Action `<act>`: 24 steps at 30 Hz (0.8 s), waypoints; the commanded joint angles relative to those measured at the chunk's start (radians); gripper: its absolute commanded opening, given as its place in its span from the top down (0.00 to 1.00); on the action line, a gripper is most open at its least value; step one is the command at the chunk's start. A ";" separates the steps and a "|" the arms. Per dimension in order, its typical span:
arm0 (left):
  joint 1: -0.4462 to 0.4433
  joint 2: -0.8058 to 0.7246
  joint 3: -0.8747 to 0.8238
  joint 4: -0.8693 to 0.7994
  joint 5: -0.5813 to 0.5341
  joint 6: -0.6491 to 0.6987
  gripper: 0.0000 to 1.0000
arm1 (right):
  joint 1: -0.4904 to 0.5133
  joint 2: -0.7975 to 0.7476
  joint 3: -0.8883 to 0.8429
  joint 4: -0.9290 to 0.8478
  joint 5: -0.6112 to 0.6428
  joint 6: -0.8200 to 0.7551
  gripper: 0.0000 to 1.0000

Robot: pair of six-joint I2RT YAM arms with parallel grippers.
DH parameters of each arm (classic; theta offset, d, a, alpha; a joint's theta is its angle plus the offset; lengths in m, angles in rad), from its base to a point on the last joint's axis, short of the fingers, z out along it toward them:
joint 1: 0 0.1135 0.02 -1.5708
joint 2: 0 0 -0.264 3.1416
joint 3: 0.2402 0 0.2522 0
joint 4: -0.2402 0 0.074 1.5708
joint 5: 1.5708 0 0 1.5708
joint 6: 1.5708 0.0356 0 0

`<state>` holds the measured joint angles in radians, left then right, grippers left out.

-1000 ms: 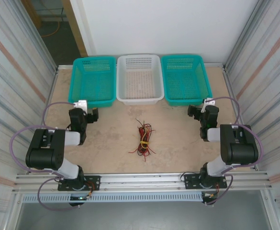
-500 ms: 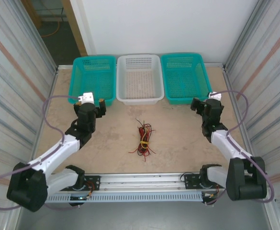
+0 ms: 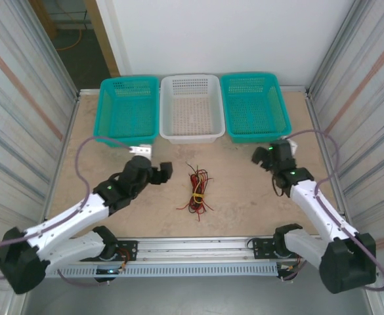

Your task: Untangle the cables

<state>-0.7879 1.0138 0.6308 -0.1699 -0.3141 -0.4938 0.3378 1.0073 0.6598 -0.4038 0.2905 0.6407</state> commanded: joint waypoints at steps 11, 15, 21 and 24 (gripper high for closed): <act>-0.096 0.184 0.167 -0.154 0.066 -0.139 0.08 | 0.578 0.029 0.096 -0.150 -0.061 0.166 0.01; -0.027 0.108 0.208 -0.264 0.073 -0.161 0.12 | 0.624 0.169 0.171 -0.206 -0.225 0.097 0.01; -0.006 -0.024 0.160 -0.294 0.076 -0.202 0.12 | 0.720 0.355 0.297 -0.320 -0.136 0.165 0.01; -0.002 -0.053 0.139 -0.320 0.076 -0.233 0.12 | 0.712 0.405 0.293 -0.301 -0.142 0.186 0.08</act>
<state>-0.7979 0.9825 0.8001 -0.4252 -0.2348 -0.6743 1.0546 1.3785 0.9390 -0.6426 0.1513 0.7834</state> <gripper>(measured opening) 0.878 0.939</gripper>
